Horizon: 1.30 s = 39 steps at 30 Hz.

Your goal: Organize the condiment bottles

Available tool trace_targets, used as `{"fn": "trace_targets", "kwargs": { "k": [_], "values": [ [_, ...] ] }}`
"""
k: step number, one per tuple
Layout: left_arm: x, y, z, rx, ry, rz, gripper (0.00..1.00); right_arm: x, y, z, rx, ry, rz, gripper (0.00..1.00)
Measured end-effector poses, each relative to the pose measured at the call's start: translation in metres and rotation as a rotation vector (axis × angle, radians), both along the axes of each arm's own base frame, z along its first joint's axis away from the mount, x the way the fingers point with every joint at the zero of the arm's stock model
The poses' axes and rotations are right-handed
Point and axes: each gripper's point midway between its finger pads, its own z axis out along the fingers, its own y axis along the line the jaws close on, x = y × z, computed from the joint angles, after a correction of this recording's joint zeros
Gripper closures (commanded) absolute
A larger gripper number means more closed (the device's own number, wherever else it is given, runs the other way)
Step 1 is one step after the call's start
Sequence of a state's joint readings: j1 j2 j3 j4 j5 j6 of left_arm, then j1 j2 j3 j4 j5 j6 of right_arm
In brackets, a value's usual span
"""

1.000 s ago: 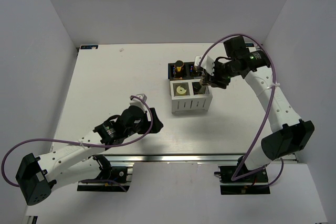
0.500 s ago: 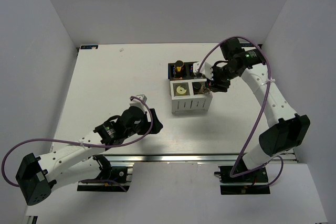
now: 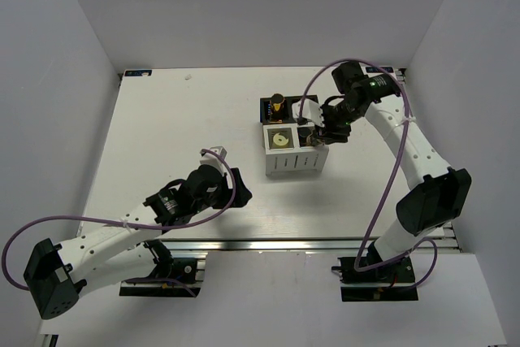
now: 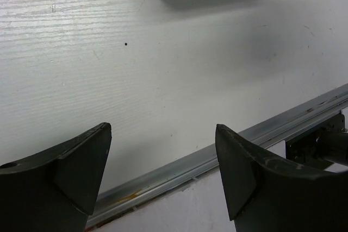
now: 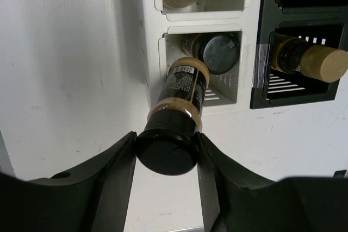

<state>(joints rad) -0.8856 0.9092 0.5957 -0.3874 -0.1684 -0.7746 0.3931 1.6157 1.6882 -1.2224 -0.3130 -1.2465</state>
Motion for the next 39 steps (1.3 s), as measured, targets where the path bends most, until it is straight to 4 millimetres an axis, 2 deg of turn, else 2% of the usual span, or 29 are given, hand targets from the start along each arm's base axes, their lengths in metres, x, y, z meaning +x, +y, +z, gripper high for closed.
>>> {"fn": "trace_targets", "kwargs": {
  "k": [8,19,23,25,26,28,29,32,39],
  "values": [
    [0.000,0.000,0.000,-0.001,-0.001,0.000,0.13,0.006,-0.009,-0.005,-0.094,-0.047,0.140,1.00],
    [0.000,0.000,0.001,-0.002,-0.002,0.000,0.13,0.010,-0.008,-0.007,-0.120,-0.054,0.189,1.00],
    [0.000,0.000,0.001,-0.003,-0.004,0.001,0.13,0.013,-0.006,-0.016,-0.125,-0.029,0.192,0.82],
    [0.000,0.000,0.002,-0.005,-0.005,0.001,0.13,0.014,-0.005,-0.018,-0.124,-0.024,0.194,0.77],
    [0.000,0.001,0.002,-0.005,-0.006,0.001,0.13,0.014,-0.005,-0.018,-0.123,-0.024,0.194,0.69],
    [0.000,0.001,0.002,-0.005,-0.006,0.002,0.13,0.014,-0.004,-0.017,-0.122,-0.024,0.195,0.59],
    [0.000,0.001,0.002,-0.005,-0.006,0.002,0.13,0.014,-0.004,-0.017,-0.122,-0.023,0.194,0.47],
    [0.000,0.001,0.002,-0.004,-0.007,0.003,0.13,0.015,-0.003,-0.017,-0.117,-0.023,0.188,0.26],
    [0.000,0.001,0.002,-0.004,-0.007,0.004,0.13,0.016,0.000,-0.016,-0.094,-0.018,0.157,0.18]
  ]
}}
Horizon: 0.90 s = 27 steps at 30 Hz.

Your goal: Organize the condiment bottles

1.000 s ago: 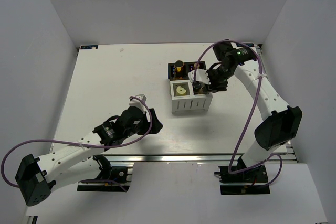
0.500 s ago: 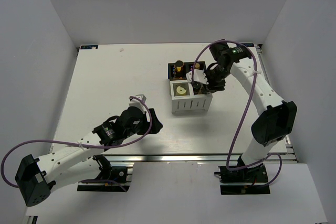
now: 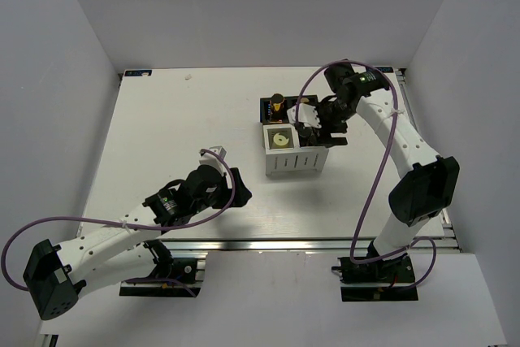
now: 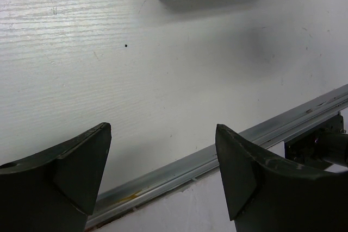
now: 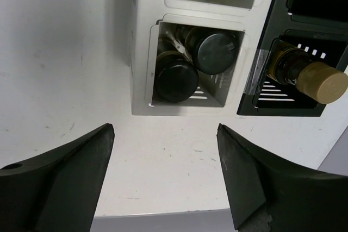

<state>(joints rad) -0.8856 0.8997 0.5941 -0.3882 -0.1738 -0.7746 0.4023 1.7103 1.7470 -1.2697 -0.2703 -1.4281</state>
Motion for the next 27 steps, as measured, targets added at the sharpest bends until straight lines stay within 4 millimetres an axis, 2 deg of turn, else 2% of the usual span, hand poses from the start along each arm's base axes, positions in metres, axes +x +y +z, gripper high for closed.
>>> {"fn": "trace_targets", "kwargs": {
  "k": [5,9,12,16,21,27],
  "values": [
    [0.000,0.000,0.000,0.000,0.000,0.000,0.13,0.005,0.008,0.008,0.055,-0.006,-0.055,0.15],
    [0.000,0.000,0.000,0.002,0.000,0.002,0.13,0.018,0.021,0.022,0.161,-0.012,-0.179,0.12],
    [0.000,0.001,-0.001,0.006,0.003,0.002,0.13,0.032,0.030,0.036,0.296,0.006,-0.349,0.11],
    [0.000,0.002,0.001,0.011,-0.003,0.001,0.11,0.043,0.025,0.055,0.493,0.048,-0.651,0.11],
    [0.007,-0.004,0.027,-0.018,-0.054,-0.006,0.07,0.038,0.014,0.071,0.668,0.141,-0.961,0.11],
    [0.019,-0.016,0.066,-0.079,-0.140,-0.017,0.03,0.042,0.007,0.098,0.788,0.104,-1.107,0.11]
  ]
}}
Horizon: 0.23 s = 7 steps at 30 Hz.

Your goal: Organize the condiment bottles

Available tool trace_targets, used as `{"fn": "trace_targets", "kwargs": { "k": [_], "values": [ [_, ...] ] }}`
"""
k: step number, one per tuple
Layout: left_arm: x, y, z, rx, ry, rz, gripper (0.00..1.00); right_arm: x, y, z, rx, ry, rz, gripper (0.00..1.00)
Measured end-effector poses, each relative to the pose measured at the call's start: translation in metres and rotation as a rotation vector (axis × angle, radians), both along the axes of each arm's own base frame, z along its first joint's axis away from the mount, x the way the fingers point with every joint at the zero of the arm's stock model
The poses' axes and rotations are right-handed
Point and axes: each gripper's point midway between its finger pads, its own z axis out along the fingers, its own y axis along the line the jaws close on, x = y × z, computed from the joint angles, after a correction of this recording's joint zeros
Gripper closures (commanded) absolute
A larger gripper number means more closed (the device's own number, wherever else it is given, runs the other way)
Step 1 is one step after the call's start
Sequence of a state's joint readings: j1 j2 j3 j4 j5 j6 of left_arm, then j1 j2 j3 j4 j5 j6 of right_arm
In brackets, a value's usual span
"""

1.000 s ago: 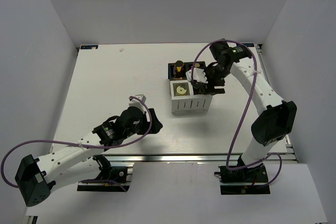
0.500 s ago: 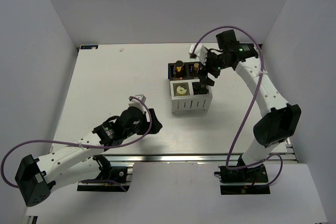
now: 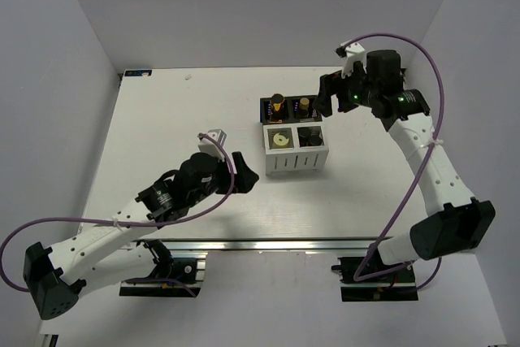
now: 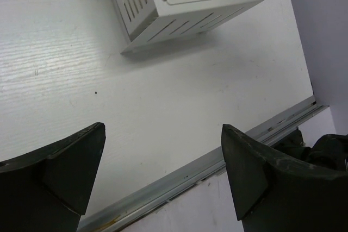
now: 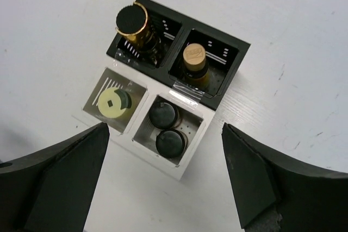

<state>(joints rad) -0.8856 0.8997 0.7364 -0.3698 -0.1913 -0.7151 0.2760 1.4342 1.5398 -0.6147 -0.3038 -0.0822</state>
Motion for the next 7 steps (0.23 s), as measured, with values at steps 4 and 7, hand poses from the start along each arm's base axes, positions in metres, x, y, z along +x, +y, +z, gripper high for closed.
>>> {"fn": "trace_targets", "kwargs": {
  "k": [4,7],
  "values": [
    [0.006,-0.005,0.011,-0.011,-0.025,0.002,0.02,-0.008,-0.009,0.007,0.008,-0.037,-0.055,0.11],
    [0.008,-0.006,0.014,-0.019,-0.034,0.002,0.02,-0.011,-0.017,0.006,-0.001,-0.055,-0.090,0.11]
  ]
}}
